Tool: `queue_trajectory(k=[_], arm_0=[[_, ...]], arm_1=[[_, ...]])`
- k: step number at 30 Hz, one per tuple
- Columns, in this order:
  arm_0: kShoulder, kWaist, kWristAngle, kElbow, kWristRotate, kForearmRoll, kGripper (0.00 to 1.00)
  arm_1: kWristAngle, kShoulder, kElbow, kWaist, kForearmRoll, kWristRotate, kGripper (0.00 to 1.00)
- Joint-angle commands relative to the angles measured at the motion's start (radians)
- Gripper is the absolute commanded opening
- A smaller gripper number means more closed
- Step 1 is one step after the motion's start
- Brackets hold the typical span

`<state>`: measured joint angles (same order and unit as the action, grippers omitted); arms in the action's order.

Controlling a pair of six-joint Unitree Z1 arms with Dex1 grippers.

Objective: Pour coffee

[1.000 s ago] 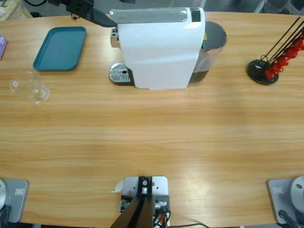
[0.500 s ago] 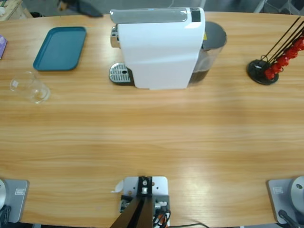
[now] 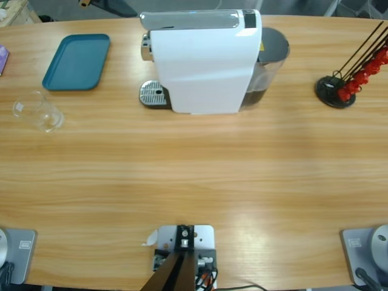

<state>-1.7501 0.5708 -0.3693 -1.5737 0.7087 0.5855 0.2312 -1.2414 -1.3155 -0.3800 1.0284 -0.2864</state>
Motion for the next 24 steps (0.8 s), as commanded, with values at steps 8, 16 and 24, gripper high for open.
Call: queue_trajectory(k=[8,16,24], arm_0=[[-0.085,-0.012,-0.015,0.05,0.0,0.011,0.724],[-0.088,-0.012,-0.017,0.054,0.0,0.011,0.419],[-0.086,-0.012,-0.016,0.069,0.0,0.011,0.023]], arm_1=[[-0.018,0.025,0.053,0.013,-0.027,-0.011,0.848],[-0.023,0.023,0.056,0.013,-0.035,-0.011,0.849],[-0.024,0.023,0.067,0.013,-0.043,-0.011,0.849]])
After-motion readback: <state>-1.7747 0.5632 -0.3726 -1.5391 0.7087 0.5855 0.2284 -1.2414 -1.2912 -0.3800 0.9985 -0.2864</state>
